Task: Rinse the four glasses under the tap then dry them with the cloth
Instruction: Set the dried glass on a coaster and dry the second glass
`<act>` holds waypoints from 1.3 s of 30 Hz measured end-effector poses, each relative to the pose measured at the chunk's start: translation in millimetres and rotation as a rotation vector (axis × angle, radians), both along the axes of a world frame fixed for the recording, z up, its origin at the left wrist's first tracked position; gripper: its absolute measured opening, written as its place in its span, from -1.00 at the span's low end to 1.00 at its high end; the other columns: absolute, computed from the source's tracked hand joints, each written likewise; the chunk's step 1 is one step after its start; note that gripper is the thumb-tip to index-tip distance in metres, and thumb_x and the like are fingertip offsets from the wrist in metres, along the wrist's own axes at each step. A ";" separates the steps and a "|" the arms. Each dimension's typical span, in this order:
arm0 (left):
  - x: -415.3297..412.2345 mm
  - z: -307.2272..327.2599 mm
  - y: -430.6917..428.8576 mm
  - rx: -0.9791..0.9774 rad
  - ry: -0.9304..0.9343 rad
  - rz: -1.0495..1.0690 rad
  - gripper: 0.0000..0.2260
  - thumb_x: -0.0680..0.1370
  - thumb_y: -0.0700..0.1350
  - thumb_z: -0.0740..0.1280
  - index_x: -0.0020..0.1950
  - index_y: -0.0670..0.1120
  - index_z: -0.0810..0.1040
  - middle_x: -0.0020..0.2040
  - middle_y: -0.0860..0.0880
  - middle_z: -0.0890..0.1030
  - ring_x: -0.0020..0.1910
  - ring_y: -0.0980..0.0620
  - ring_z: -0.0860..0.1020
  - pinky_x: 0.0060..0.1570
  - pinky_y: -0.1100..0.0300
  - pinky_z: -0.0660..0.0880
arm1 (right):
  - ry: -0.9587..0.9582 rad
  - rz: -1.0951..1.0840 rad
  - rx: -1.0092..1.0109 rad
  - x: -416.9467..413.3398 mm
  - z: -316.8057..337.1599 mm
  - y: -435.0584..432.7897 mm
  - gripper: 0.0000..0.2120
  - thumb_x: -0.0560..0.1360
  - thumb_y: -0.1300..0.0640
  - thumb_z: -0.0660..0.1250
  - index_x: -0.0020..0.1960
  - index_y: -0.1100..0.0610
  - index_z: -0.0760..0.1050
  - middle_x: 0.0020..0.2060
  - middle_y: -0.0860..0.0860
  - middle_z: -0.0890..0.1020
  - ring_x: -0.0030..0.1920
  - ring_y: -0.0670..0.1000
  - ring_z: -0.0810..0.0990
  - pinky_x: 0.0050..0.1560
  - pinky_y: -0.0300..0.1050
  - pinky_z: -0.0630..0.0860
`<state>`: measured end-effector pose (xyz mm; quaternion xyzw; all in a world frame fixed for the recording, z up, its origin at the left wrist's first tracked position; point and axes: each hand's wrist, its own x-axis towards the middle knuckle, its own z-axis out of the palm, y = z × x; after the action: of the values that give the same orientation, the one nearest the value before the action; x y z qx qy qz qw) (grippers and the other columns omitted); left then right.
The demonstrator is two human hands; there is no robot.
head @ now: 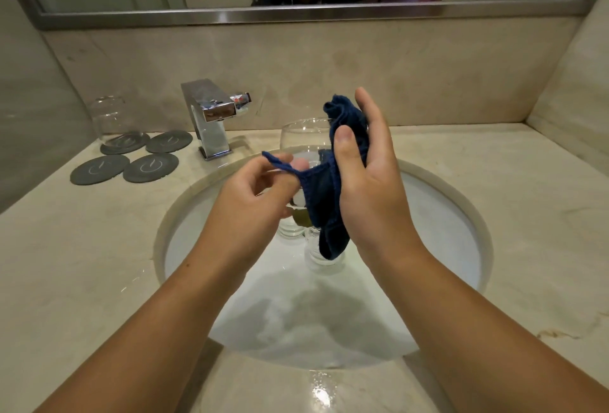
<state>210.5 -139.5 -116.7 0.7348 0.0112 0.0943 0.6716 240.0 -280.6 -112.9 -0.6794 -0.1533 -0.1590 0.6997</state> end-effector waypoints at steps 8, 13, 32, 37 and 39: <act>-0.8 0.7 8.8 -0.115 0.021 -0.098 -0.50 0.44 0.23 0.50 0.31 0.03 0.64 0.18 -0.09 0.74 0.13 -0.08 0.72 0.31 -0.23 0.57 | -0.033 0.038 0.093 0.4 3.4 -1.5 -0.57 0.74 -0.05 0.18 0.60 -0.14 0.32 0.42 -0.21 0.55 0.41 -0.22 0.53 0.43 -0.15 0.50; -0.1 1.0 7.8 -0.103 0.059 -0.178 -0.52 0.52 0.32 0.42 0.31 0.06 0.68 0.19 -0.07 0.74 0.19 -0.06 0.68 0.35 -0.32 0.46 | 0.038 0.030 0.155 0.9 5.9 -0.4 -0.56 0.70 -0.08 0.20 0.57 -0.15 0.37 0.41 -0.14 0.59 0.41 -0.10 0.57 0.48 0.07 0.50; -0.5 -1.9 13.3 -0.200 0.037 -0.221 -0.20 0.34 0.32 0.60 0.41 -0.12 0.56 0.23 -0.23 0.69 0.17 -0.21 0.67 0.21 -0.13 0.56 | 0.011 0.071 0.129 -5.9 9.3 0.0 -0.56 0.73 -0.10 0.17 0.60 -0.22 0.30 0.44 -0.21 0.54 0.43 -0.17 0.54 0.48 0.00 0.48; 0.4 -4.4 13.0 -0.238 0.017 -0.235 -0.26 0.43 0.33 0.47 0.43 -0.14 0.57 0.34 -0.29 0.63 0.40 -0.39 0.52 0.51 -0.40 0.31 | 0.099 0.094 0.163 -6.2 13.0 0.0 -0.60 0.77 -0.06 0.16 0.58 -0.30 0.31 0.42 -0.26 0.55 0.40 -0.20 0.55 0.49 0.01 0.49; 1.0 -2.4 11.0 -0.223 0.021 -0.174 -0.26 0.41 0.37 0.47 0.38 -0.14 0.61 0.28 -0.30 0.67 0.34 -0.37 0.58 0.47 -0.30 0.40 | 0.122 0.109 0.147 -8.4 14.2 0.4 -0.58 0.76 -0.06 0.18 0.58 -0.34 0.29 0.43 -0.27 0.53 0.41 -0.19 0.55 0.47 -0.01 0.51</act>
<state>211.5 -128.5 -119.1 0.6546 -0.0348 0.0262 0.7548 231.7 -280.2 -98.7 -0.6252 -0.1351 -0.0896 0.7635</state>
